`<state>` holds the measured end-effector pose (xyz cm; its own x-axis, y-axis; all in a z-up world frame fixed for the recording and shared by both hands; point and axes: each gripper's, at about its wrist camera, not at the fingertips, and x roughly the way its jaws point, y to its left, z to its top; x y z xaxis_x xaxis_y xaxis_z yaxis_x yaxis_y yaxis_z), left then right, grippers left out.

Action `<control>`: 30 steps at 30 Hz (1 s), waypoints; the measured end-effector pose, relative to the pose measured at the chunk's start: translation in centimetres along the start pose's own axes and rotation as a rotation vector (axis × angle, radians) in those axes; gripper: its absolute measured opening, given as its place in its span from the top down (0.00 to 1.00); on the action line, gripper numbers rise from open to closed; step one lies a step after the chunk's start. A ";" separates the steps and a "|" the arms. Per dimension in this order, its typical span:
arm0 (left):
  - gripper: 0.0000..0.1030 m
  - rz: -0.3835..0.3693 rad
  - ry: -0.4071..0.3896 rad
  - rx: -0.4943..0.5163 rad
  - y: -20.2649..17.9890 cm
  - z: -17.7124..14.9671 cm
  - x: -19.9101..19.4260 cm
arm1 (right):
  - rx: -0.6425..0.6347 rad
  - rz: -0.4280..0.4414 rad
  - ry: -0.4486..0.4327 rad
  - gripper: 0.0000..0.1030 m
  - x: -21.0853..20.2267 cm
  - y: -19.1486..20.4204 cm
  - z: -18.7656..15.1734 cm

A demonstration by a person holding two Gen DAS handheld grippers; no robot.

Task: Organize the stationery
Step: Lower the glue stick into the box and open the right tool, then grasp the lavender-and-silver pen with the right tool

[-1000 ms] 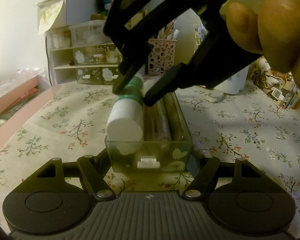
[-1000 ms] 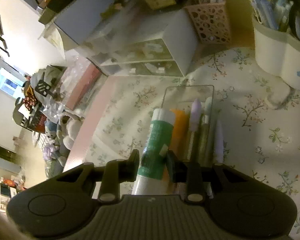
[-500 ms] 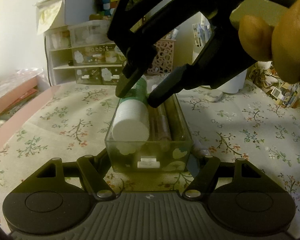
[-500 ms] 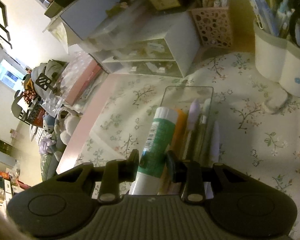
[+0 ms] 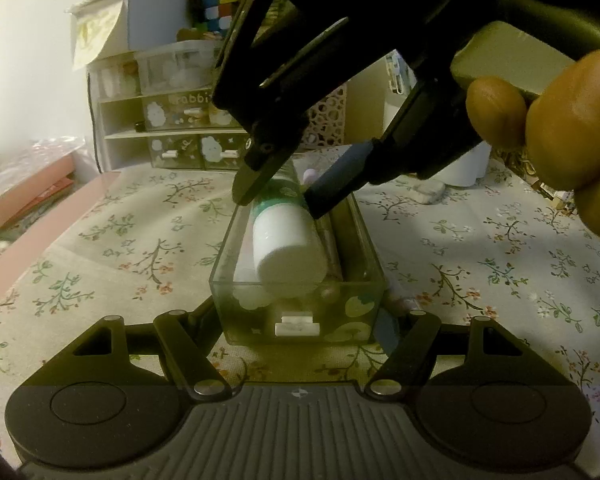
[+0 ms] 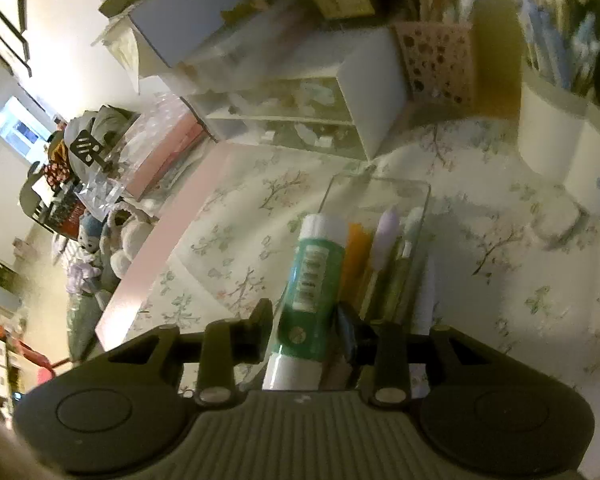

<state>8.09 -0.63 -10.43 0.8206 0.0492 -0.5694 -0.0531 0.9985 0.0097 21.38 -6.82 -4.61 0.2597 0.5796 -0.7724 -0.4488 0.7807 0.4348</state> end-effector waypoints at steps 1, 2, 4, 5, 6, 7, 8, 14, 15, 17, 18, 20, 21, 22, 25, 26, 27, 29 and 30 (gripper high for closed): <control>0.30 -0.001 0.000 0.000 0.0 0.0 0.0 | -0.010 -0.010 -0.002 0.54 -0.1 0.1 0.0; 0.30 -0.001 0.000 0.001 0.0 0.0 0.0 | -0.018 -0.014 -0.005 0.54 -0.2 0.2 0.0; 0.30 -0.002 0.000 0.000 0.1 0.0 0.0 | -0.030 -0.006 -0.006 0.53 -0.2 0.3 -0.1; 0.30 -0.003 0.000 -0.001 0.1 0.0 0.0 | -0.035 -0.003 -0.009 0.53 -0.4 0.3 -0.1; 0.30 -0.004 0.000 0.000 0.1 0.0 0.0 | -0.038 0.002 -0.013 0.53 -0.5 0.3 -0.1; 0.30 -0.005 0.001 0.000 0.1 0.0 0.0 | -0.041 0.008 -0.016 0.53 -0.5 0.3 -0.1; 0.30 -0.005 0.001 0.000 0.2 0.0 0.0 | -0.039 0.014 -0.019 0.53 -0.6 0.3 -0.1; 0.30 -0.007 0.000 0.000 0.2 0.0 0.0 | -0.041 0.046 -0.042 0.52 -1.5 0.3 -0.2; 0.30 -0.007 0.000 0.000 0.2 0.0 0.0 | -0.037 0.068 -0.052 0.52 -1.7 0.1 -0.3; 0.30 -0.008 0.000 0.000 0.2 0.0 0.0 | -0.010 0.087 -0.048 0.52 -1.9 -0.5 -0.4; 0.30 -0.008 0.000 0.000 0.2 0.0 0.0 | -0.010 0.082 -0.049 0.52 -1.8 -0.5 -0.5; 0.30 -0.010 0.001 -0.001 0.2 0.0 0.0 | 0.001 0.048 -0.084 0.52 -2.4 -0.8 -0.4; 0.30 -0.010 0.001 -0.001 0.2 0.0 0.0 | 0.005 0.049 -0.107 0.52 -2.9 -0.9 -0.4; 0.30 -0.010 0.001 -0.001 0.2 0.0 0.0 | 0.012 0.054 -0.127 0.52 -3.3 -1.3 -0.4; 0.30 -0.010 0.001 -0.001 0.2 0.0 0.0 | 0.053 0.029 -0.132 0.52 -3.8 -2.9 -0.2; 0.30 -0.011 0.000 -0.002 0.3 0.0 0.0 | 0.067 0.003 -0.126 0.52 -3.7 -3.5 -0.3; 0.30 -0.011 0.000 -0.003 0.2 0.0 0.0 | 0.079 -0.024 -0.118 0.52 -3.6 -4.1 -0.5; 0.30 -0.014 -0.002 -0.007 0.3 -0.1 0.0 | 0.080 -0.087 -0.090 0.52 -3.0 -5.1 -1.2; 0.30 -0.015 -0.002 -0.009 0.3 -0.1 0.0 | 0.075 -0.109 -0.068 0.52 -2.5 -5.6 -1.7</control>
<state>8.05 -0.31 -10.49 0.8227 0.0348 -0.5675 -0.0462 0.9989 -0.0058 21.80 -13.03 -5.85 0.3617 0.5032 -0.7849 -0.3505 0.8535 0.3857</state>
